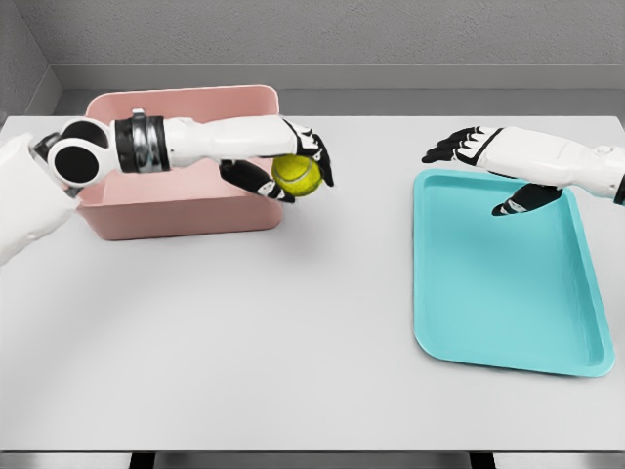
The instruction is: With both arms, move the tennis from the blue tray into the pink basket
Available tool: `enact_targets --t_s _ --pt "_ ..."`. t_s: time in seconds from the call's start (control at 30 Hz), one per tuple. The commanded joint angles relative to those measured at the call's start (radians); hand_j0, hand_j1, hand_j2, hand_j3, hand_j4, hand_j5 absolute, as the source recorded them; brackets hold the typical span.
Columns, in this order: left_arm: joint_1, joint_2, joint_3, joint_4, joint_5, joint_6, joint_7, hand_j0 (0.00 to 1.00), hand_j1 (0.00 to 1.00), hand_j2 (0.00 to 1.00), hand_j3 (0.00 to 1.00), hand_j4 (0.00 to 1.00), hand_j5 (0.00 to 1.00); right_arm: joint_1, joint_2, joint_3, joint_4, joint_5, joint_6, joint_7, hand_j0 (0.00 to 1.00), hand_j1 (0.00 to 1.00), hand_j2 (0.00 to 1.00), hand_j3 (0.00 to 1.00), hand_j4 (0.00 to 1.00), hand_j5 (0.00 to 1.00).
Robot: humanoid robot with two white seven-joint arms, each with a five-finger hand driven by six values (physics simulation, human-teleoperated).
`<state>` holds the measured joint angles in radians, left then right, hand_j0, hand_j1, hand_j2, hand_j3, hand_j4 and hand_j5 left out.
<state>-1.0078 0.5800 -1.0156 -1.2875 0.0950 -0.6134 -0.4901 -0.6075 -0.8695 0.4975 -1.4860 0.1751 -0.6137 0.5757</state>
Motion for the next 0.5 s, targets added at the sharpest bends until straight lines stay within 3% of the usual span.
enact_targets --t_s 0.0,0.17,0.47 --pt "0.000 0.020 0.015 0.004 0.008 0.003 0.004 0.60 0.60 0.60 0.60 0.60 0.60 0.000 0.001 -0.001 0.001 -0.006 0.003 -0.001 1.00 1.00 1.00 1.00 1.00 1.00" --pt "0.003 0.046 0.043 0.022 -0.021 0.003 0.008 0.60 0.60 0.60 0.60 0.60 0.60 0.000 0.001 -0.001 0.004 -0.006 0.003 -0.001 1.00 1.00 1.00 1.00 1.00 1.00" --pt "0.006 0.037 0.062 0.151 -0.038 0.003 0.018 0.60 0.60 0.60 0.60 0.60 0.60 0.000 0.001 0.001 0.004 -0.006 0.003 0.001 1.00 1.00 1.00 1.00 1.00 1.00"
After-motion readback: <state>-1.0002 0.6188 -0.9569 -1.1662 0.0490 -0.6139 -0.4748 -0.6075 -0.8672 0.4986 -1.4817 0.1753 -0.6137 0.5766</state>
